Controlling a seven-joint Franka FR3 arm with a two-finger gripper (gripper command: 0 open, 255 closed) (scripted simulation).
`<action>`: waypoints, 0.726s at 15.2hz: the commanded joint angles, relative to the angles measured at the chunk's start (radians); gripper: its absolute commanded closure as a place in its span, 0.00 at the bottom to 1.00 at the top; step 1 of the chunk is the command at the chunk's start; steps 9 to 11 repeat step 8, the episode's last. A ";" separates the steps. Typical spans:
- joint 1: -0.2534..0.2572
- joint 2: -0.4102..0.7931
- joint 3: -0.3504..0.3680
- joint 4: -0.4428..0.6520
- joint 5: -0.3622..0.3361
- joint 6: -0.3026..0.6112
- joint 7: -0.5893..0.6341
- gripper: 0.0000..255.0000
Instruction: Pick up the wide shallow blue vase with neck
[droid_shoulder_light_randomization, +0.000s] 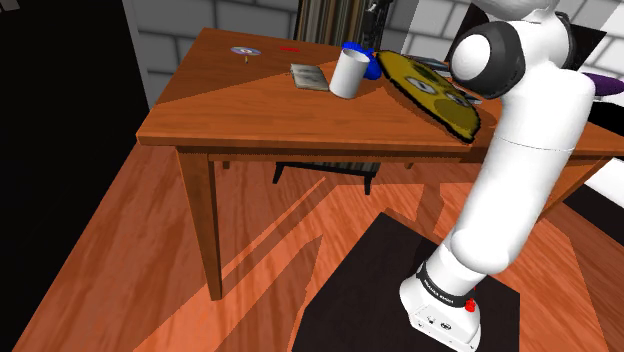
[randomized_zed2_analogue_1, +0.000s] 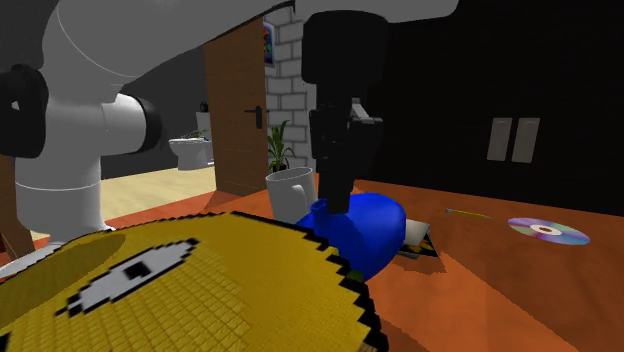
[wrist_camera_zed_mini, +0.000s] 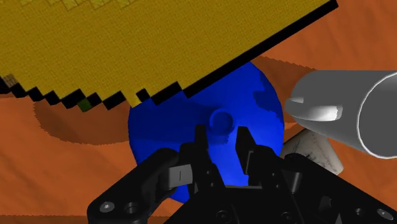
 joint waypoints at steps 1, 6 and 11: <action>-0.019 0.041 -0.003 0.093 0.020 -0.054 -0.003 1.00; -0.130 0.224 0.005 0.475 0.117 -0.256 0.001 1.00; -0.148 0.247 0.015 0.520 0.126 -0.277 0.006 1.00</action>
